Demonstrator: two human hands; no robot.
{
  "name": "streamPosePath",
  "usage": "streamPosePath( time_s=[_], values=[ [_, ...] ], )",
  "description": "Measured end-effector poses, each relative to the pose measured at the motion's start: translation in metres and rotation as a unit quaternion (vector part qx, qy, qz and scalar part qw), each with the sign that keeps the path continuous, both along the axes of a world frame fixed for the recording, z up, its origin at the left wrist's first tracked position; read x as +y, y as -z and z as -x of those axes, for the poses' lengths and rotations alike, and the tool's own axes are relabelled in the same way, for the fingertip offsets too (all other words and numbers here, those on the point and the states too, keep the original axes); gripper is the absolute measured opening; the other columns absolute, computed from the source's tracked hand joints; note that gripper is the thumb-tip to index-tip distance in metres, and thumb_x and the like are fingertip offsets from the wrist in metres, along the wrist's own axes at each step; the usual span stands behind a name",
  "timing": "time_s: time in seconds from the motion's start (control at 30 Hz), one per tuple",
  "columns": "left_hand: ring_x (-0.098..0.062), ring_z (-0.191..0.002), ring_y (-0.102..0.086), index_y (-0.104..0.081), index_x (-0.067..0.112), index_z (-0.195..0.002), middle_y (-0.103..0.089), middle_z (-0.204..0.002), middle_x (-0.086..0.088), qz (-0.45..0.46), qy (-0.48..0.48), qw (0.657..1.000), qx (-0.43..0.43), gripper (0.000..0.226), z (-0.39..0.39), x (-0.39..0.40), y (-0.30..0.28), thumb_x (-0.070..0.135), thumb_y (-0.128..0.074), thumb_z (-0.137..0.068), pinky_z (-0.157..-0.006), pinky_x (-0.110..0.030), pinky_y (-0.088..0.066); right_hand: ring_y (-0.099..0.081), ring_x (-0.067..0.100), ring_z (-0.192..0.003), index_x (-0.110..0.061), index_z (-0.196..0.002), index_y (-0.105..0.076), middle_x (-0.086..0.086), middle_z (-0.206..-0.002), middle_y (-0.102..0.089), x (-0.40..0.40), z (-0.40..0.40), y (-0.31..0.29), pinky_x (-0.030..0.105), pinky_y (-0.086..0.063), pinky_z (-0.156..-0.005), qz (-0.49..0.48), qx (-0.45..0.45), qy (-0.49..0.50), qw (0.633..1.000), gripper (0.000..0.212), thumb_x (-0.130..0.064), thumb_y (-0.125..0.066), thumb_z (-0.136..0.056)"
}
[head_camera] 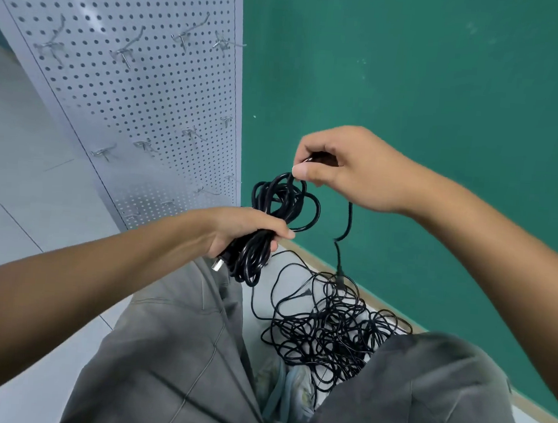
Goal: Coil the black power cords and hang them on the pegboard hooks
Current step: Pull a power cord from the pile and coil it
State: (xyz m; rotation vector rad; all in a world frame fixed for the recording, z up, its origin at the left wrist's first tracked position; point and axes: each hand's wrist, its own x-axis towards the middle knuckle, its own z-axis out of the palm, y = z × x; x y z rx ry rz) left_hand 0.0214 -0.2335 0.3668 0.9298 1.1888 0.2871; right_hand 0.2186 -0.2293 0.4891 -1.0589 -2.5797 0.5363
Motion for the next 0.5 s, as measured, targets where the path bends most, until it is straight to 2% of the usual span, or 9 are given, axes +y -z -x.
streamPosePath(
  time_s=[0.1, 0.23, 0.3, 0.4, 0.5],
  values=[
    [-0.012, -0.055, -0.048, -0.054, 0.021, -0.065, -0.053, -0.063, 0.005, 0.014, 0.004, 1.000, 0.007, 0.031, 0.000, 0.005, -0.012, 0.026, -0.068, -0.093, -0.066, -0.026, -0.043, -0.045, 0.005, -0.061, -0.011, -0.086, -0.067, -0.007, -0.067, -0.056, 0.001, -0.007, -0.016, 0.015, -0.036, -0.060, -0.004, -0.051, -0.026, 0.998, 0.017, -0.022, -0.065, -0.099],
    [-0.011, -0.056, -0.049, -0.056, 0.020, -0.066, -0.054, -0.062, 0.005, 0.021, 0.006, 1.000, -0.003, 0.030, 0.000, 0.009, -0.026, 0.023, -0.064, -0.095, -0.067, -0.025, -0.040, -0.052, 0.025, -0.071, -0.011, -0.087, -0.069, 0.009, -0.076, -0.063, 0.003, -0.018, -0.029, 0.033, -0.045, -0.070, 0.005, -0.051, -0.044, 0.998, 0.015, -0.020, -0.066, -0.099],
    [-0.010, -0.056, -0.049, -0.054, 0.020, -0.068, -0.052, -0.063, 0.006, 0.018, 0.037, 0.999, 0.000, 0.030, -0.006, 0.008, -0.030, 0.024, -0.062, -0.096, -0.064, -0.023, -0.042, -0.054, 0.029, -0.074, -0.010, -0.087, -0.070, 0.012, -0.078, -0.065, 0.004, -0.016, -0.036, 0.038, -0.045, -0.074, 0.006, -0.041, -0.060, 0.997, 0.014, -0.018, -0.066, -0.098],
    [-0.011, -0.054, -0.048, -0.053, 0.019, -0.067, -0.051, -0.062, 0.005, 0.013, 0.108, 0.994, 0.031, 0.031, -0.021, 0.001, -0.038, 0.022, -0.059, -0.097, -0.055, -0.021, -0.045, -0.053, 0.020, -0.071, -0.010, -0.087, -0.069, 0.007, -0.078, -0.065, 0.005, -0.002, -0.044, 0.033, -0.045, -0.072, 0.000, -0.050, -0.085, 0.995, 0.015, -0.018, -0.065, -0.099],
    [-0.014, -0.052, -0.051, -0.057, 0.018, -0.058, -0.055, -0.060, 0.001, -0.046, 0.178, 0.978, 0.097, 0.036, -0.034, -0.008, -0.047, 0.018, -0.062, -0.094, -0.057, -0.026, -0.045, -0.047, 0.006, -0.065, -0.012, -0.086, -0.069, -0.002, -0.073, -0.061, 0.014, 0.008, -0.046, 0.025, -0.042, -0.065, 0.000, -0.068, -0.090, 0.994, 0.017, -0.021, -0.065, -0.099]
  ],
)
